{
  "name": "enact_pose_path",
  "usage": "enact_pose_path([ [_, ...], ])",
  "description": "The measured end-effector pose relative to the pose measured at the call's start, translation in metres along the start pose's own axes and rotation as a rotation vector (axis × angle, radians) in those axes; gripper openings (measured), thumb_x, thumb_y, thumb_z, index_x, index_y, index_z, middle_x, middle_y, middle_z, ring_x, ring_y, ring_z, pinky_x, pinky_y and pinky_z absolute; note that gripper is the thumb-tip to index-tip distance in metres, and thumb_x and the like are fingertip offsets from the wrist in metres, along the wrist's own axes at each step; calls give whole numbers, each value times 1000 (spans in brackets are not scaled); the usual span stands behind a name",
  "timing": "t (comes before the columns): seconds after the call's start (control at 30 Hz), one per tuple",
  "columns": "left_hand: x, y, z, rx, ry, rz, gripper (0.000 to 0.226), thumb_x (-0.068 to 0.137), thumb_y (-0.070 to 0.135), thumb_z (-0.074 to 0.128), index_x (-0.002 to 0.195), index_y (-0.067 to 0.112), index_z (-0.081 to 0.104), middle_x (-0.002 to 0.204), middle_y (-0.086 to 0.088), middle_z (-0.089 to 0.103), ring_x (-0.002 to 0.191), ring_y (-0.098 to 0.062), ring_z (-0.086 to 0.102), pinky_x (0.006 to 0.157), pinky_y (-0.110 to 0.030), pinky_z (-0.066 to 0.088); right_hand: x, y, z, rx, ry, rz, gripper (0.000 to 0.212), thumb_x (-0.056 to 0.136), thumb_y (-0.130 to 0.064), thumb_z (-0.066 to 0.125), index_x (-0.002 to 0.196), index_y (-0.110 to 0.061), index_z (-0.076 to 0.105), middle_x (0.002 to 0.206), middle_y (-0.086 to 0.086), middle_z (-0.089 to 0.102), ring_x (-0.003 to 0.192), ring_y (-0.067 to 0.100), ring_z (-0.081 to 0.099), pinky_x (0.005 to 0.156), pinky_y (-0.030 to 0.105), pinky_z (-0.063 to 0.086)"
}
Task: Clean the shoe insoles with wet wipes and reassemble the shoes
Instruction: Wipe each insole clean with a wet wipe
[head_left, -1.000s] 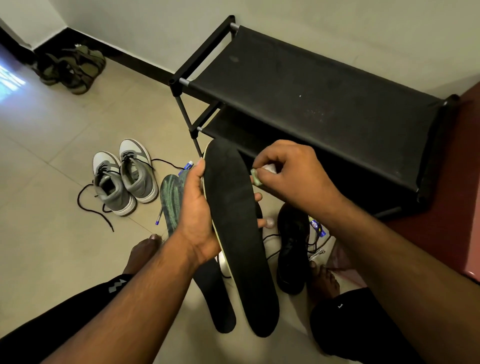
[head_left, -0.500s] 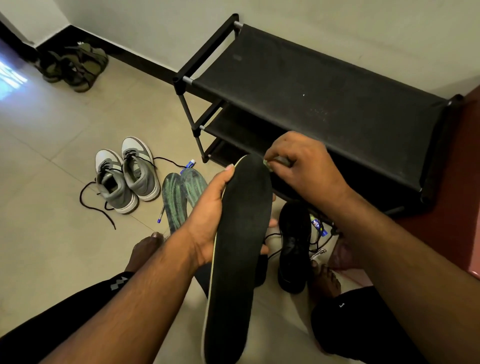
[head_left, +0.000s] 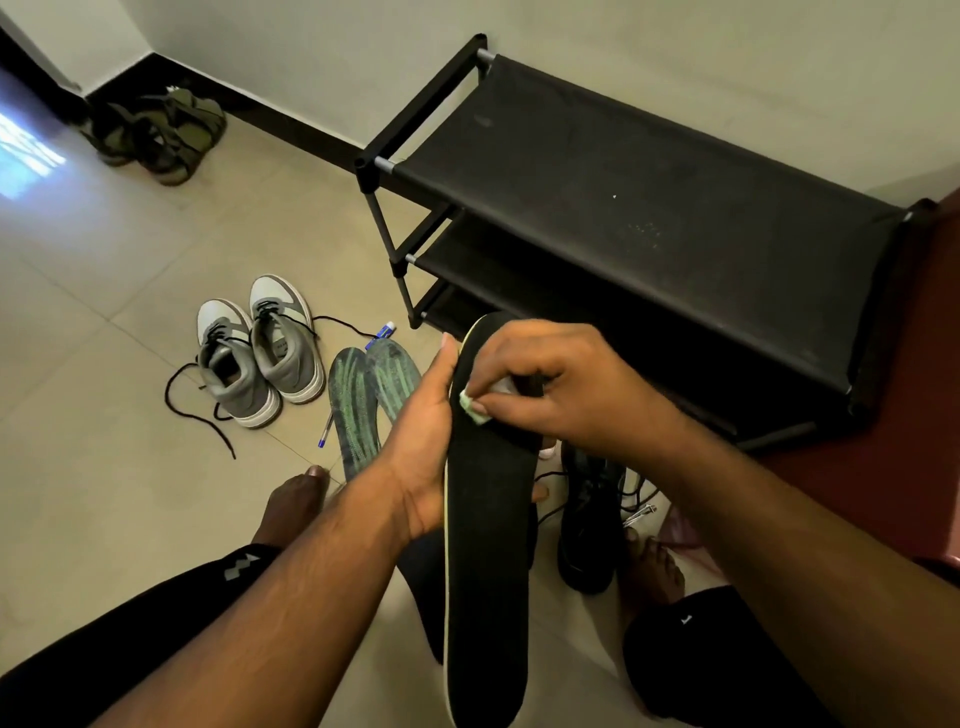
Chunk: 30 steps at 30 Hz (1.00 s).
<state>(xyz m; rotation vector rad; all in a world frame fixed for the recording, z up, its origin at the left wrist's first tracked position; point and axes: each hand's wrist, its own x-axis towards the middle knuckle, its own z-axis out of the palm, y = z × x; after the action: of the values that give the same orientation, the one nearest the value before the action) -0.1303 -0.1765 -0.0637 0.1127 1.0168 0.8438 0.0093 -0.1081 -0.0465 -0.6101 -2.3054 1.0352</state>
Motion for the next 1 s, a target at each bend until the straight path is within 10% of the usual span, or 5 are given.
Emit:
enact_pose_path([
  [0.37, -2, -7, 7, 80, -35, 7, 82, 74, 73, 46, 115, 7, 70, 118, -25, 59, 94, -32, 65, 82, -48, 51, 0, 24, -15, -174, 456, 438, 10, 79, -10, 74, 79, -19, 71, 82, -12, 62, 79, -4, 56, 72, 2, 38],
  [0.7, 1, -3, 4, 3, 65, 91, 72, 89, 75, 35, 87, 20, 81, 94, -19, 73, 79, -34, 69, 77, -49, 53, 4, -9, 5, 150, 26, 160, 9, 78, -6, 76, 85, -10, 74, 86, 0, 68, 83, 9, 64, 76, 22, 51],
  [1.0, -2, -4, 8, 123, 22, 65, 77, 81, 74, 44, 121, 14, 69, 131, -28, 59, 101, -37, 66, 76, -50, 54, 4, 14, -6, 136, 434, 485, 5, 80, -12, 75, 83, -16, 72, 83, -8, 67, 76, 2, 61, 69, 19, 50],
])
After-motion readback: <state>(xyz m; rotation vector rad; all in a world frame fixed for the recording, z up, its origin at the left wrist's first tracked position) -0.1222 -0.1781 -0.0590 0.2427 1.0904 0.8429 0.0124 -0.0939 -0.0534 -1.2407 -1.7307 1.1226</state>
